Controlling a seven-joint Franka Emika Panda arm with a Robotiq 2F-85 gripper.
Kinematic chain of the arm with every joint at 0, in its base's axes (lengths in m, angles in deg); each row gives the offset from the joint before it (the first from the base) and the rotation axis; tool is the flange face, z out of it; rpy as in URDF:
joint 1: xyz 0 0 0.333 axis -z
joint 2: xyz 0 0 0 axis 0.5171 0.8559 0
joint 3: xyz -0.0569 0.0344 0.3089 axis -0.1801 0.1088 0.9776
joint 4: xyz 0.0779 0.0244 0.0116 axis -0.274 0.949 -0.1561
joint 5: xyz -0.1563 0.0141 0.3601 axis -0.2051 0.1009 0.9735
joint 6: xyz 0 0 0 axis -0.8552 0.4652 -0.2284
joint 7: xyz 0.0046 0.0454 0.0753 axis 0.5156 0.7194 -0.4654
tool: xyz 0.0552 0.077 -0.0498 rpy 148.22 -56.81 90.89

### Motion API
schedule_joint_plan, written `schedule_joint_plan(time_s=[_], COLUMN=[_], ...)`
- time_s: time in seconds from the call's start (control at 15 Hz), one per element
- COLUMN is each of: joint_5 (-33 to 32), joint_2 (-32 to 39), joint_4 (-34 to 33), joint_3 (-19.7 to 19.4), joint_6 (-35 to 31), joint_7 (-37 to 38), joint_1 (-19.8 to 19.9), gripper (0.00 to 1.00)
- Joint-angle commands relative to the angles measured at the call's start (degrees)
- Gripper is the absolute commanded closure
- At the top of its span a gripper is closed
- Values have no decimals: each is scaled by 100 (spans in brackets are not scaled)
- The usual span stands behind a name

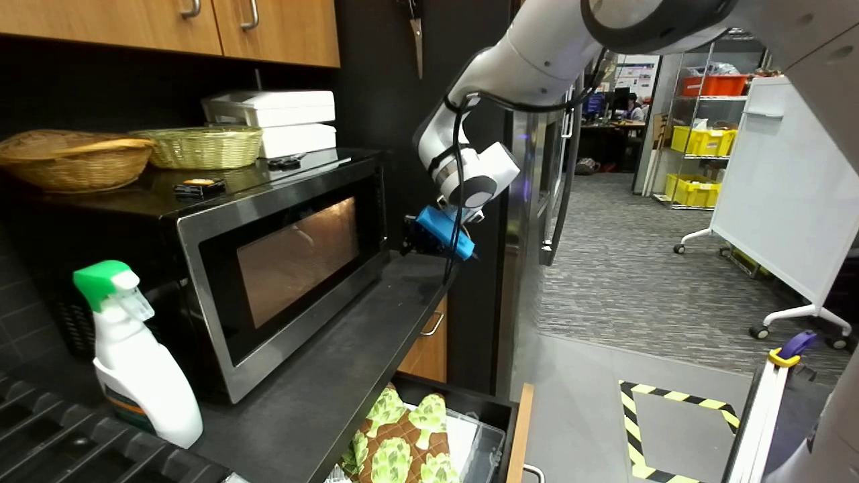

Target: Press a button on the right side of the microwave

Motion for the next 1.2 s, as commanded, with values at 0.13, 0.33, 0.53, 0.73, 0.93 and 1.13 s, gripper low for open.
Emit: schedule_joint_plan(time_s=[0.13,0.33,0.53,0.73,0.93,1.13], joint_5=[-737,-1217,-1669,-2347,-3172,-4312], joint_2=[-706,-977,-1276,-1636,-1975,-2281], joint_4=[891,1230,1590,2047,2448,2742], joint_3=[-70,-91,-111,-182,-287,106], joint_6=[68,197,154,292,733,1048], joint_7=[504,744,768,818,898,1206], joint_1=[-172,-214,-277,-309,-274,227], gripper=[100,100,100,100,100,100])
